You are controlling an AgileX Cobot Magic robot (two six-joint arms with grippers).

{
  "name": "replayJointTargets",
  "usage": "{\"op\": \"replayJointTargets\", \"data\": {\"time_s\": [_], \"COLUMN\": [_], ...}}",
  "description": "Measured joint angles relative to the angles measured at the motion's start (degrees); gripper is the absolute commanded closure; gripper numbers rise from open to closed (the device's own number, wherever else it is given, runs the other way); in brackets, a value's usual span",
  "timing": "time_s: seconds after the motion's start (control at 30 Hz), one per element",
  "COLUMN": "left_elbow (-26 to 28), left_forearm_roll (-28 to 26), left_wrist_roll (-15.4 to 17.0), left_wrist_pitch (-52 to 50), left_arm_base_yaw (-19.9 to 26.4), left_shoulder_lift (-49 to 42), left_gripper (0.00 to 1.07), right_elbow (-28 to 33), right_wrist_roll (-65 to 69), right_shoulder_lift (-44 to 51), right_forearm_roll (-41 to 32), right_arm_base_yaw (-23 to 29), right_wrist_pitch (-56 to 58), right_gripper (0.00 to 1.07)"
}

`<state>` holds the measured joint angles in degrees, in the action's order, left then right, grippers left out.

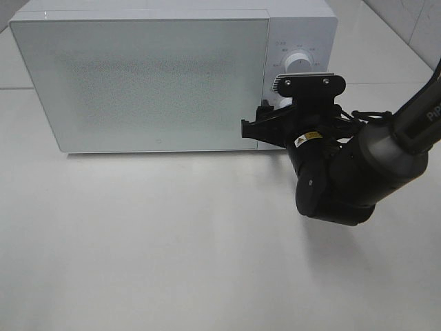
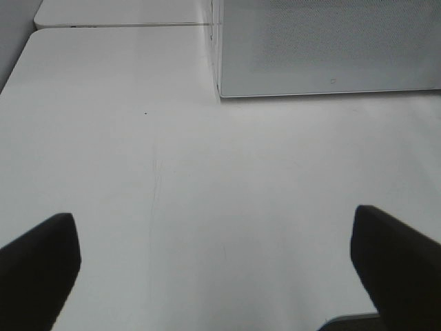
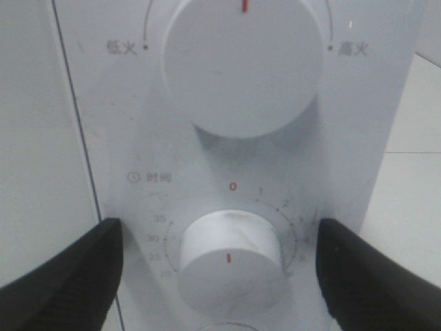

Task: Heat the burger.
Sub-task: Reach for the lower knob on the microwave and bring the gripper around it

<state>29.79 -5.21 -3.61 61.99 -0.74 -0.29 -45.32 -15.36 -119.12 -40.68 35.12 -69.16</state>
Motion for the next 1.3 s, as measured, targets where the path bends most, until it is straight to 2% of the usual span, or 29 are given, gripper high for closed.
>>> {"op": "replayJointTargets", "data": {"time_s": [0.13, 0.2, 0.23, 0.3, 0.33, 0.37, 0.4, 0.43, 0.47, 1.03, 1.3], "left_elbow": [0.00, 0.00, 0.00, 0.00, 0.00, 0.00, 0.00, 0.00, 0.00, 0.00, 0.00], "left_forearm_roll": [0.00, 0.00, 0.00, 0.00, 0.00, 0.00, 0.00, 0.00, 0.00, 0.00, 0.00], "left_wrist_roll": [0.00, 0.00, 0.00, 0.00, 0.00, 0.00, 0.00, 0.00, 0.00, 0.00, 0.00], "left_wrist_pitch": [0.00, 0.00, 0.00, 0.00, 0.00, 0.00, 0.00, 0.00, 0.00, 0.00, 0.00], "left_arm_base_yaw": [0.00, 0.00, 0.00, 0.00, 0.00, 0.00, 0.00, 0.00, 0.00, 0.00, 0.00], "left_shoulder_lift": [0.00, 0.00, 0.00, 0.00, 0.00, 0.00, 0.00, 0.00, 0.00, 0.00, 0.00], "left_gripper": [0.06, 0.06, 0.06, 0.06, 0.06, 0.06, 0.06, 0.06, 0.06, 0.06, 0.06], "right_elbow": [0.00, 0.00, 0.00, 0.00, 0.00, 0.00, 0.00, 0.00, 0.00, 0.00, 0.34], "right_wrist_roll": [0.00, 0.00, 0.00, 0.00, 0.00, 0.00, 0.00, 0.06, 0.69, 6.25, 18.85], "right_shoulder_lift": [0.00, 0.00, 0.00, 0.00, 0.00, 0.00, 0.00, 0.00, 0.00, 0.00, 0.00], "right_forearm_roll": [0.00, 0.00, 0.00, -0.46, -0.46, -0.46, -0.46, -0.52, -0.40, -0.17, 1.20], "right_arm_base_yaw": [0.00, 0.00, 0.00, 0.00, 0.00, 0.00, 0.00, 0.00, 0.00, 0.00, -0.34], "right_wrist_pitch": [0.00, 0.00, 0.00, 0.06, 0.06, 0.11, 0.11, 0.11, 0.11, 0.06, -0.17], "right_gripper": [0.44, 0.56, 0.56, 0.85, 0.85, 0.93, 0.93, 1.03, 1.07, 1.07, 1.07]}}
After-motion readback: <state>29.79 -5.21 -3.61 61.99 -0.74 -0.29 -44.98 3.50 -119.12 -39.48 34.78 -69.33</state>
